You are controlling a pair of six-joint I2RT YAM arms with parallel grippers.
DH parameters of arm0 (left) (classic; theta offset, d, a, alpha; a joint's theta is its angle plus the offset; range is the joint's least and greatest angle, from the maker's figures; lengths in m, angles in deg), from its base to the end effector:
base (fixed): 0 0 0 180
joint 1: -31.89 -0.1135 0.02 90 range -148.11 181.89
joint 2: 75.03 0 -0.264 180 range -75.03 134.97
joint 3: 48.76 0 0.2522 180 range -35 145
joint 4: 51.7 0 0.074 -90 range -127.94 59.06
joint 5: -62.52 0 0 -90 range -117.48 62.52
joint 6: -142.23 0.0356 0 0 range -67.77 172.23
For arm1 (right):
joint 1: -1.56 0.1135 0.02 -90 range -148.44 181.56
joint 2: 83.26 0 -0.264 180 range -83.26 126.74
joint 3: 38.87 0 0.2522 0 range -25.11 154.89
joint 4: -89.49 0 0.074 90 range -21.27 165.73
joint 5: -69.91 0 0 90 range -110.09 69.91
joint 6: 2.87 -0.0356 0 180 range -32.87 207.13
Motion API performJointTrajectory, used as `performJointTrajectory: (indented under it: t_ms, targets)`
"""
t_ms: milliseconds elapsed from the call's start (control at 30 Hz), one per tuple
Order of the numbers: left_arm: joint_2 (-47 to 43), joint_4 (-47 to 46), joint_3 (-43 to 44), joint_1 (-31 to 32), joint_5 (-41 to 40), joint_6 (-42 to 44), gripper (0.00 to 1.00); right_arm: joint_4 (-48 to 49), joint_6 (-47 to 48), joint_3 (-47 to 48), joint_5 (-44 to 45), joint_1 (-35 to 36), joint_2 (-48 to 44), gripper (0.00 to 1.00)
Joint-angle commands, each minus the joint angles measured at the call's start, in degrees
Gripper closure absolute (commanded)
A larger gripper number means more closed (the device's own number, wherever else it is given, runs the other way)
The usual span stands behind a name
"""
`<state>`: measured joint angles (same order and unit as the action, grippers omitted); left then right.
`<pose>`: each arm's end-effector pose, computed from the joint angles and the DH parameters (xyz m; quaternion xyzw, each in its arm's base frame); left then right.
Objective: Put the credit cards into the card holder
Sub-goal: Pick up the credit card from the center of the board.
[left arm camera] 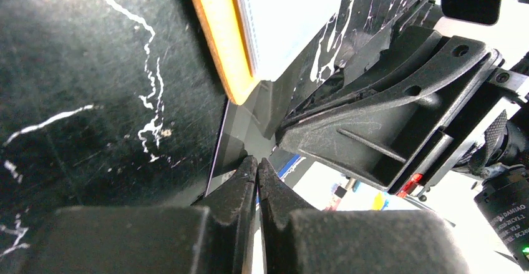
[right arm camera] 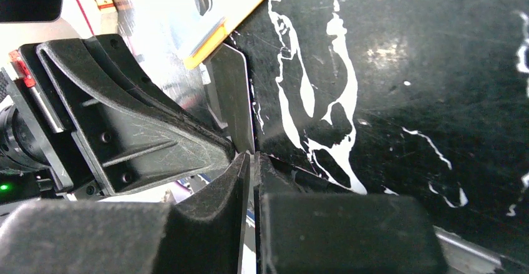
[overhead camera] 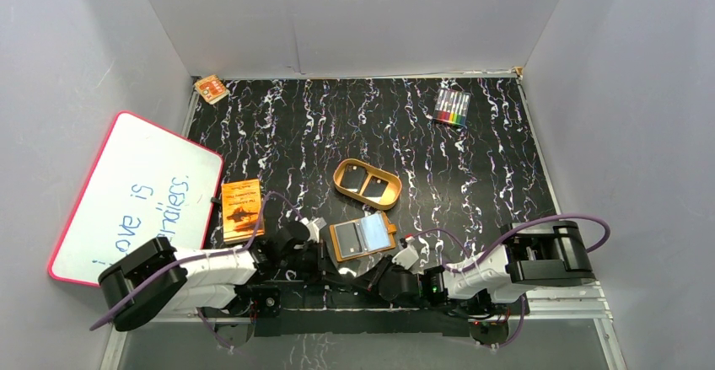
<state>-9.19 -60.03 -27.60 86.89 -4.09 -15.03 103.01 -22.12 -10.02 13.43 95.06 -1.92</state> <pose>0.0901 -0.1533 0.1138 -0.0024 0.8786 -0.4743 0.0550 0.0065 0.2152 0.1092 0.2414 0.8390 0.4557 0.1738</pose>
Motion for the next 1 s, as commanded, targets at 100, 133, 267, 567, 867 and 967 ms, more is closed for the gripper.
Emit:
performJointTrajectory:
  t_ms: [100, 133, 267, 567, 867, 967]
  targets:
    - [-5.2, 9.3, -1.9, 0.5, -3.0, 0.5, 0.97, 4.4, 4.1, -0.3, 4.6, -0.3, -0.6, 0.82]
    - [-6.5, 10.2, -1.6, 0.5, -3.2, 0.5, 0.97, 3.7, 3.7, -0.3, 4.1, -0.3, -0.6, 0.79]
    - [-12.4, 15.8, 0.7, 0.5, -4.6, 0.9, 0.95, 0.8, 3.1, 0.0, 3.2, -0.2, -1.4, 0.7]
    - [-21.2, 29.2, 6.0, 0.5, -10.7, 2.5, 0.77, -3.8, 2.3, 1.1, 1.0, -0.2, -1.5, 0.61]
    - [-13.0, 32.1, 6.5, 0.5, -14.3, 3.1, 0.69, -4.8, 1.2, 1.5, -1.0, -0.3, -0.2, 0.53]
    - [-11.0, 29.5, 6.2, 0.5, -12.5, 3.2, 0.69, -4.7, 1.1, 1.5, -1.6, -0.2, 0.1, 0.52]
